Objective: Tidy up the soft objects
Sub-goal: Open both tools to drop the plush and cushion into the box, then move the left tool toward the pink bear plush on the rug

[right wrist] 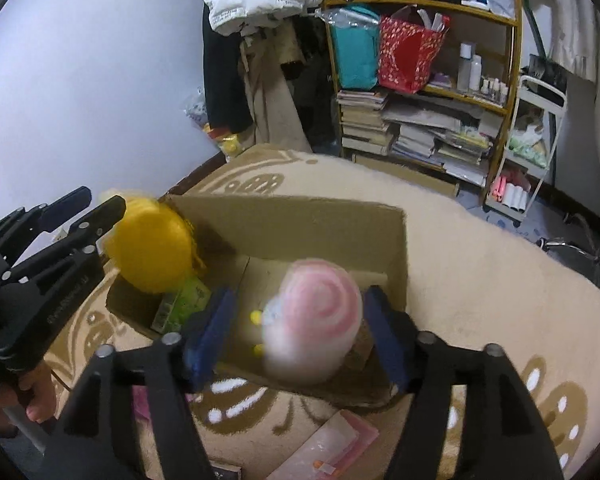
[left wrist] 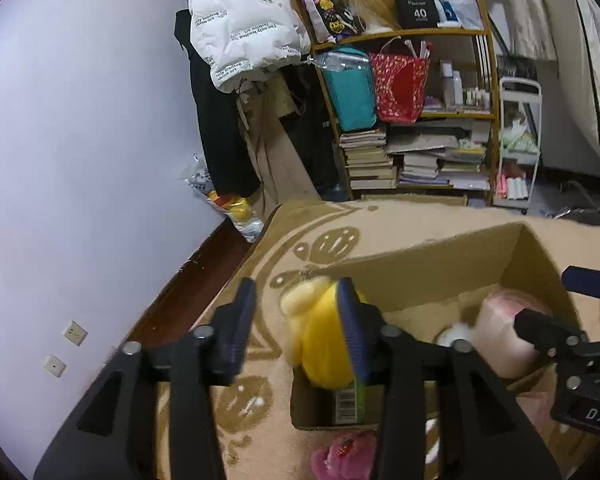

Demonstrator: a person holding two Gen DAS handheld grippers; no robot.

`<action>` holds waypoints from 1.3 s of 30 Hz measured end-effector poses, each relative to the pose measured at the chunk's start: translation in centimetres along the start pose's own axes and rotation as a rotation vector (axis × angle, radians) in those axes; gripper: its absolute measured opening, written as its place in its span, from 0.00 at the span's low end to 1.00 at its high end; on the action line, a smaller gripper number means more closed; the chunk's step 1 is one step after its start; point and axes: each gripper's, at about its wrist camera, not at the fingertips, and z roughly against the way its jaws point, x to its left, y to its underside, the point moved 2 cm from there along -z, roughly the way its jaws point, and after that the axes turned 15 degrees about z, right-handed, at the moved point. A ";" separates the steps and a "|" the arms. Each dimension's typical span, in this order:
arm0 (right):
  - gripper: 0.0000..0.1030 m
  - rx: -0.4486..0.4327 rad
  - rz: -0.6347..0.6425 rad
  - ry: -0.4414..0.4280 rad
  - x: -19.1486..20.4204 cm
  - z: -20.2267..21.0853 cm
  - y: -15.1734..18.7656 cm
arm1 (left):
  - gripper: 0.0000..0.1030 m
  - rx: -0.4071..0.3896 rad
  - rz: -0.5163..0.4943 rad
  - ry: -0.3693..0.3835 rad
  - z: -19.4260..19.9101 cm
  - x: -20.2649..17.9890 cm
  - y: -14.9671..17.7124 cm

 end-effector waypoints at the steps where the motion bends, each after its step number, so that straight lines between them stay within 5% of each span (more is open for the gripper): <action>1: 0.74 -0.002 -0.002 -0.004 0.0 0.1 -0.1 | 0.54 -0.002 0.004 0.011 0.2 0.1 -0.2; 5: 0.88 -0.019 -0.019 -0.007 -0.2 0.9 -0.4 | 0.58 -0.033 -0.012 0.001 1.3 0.6 -0.6; 13: 0.99 -0.061 -0.024 0.016 -0.1 2.4 -0.3 | 0.98 -0.084 0.048 -0.035 3.5 3.0 -1.4; 22: 1.00 -0.092 0.009 0.103 0.5 4.5 0.6 | 0.98 -0.103 0.079 -0.060 5.9 5.9 -0.6; 39: 1.00 0.021 -0.014 0.076 0.7 2.7 7.1 | 1.00 0.052 0.175 -0.076 2.9 10.6 7.4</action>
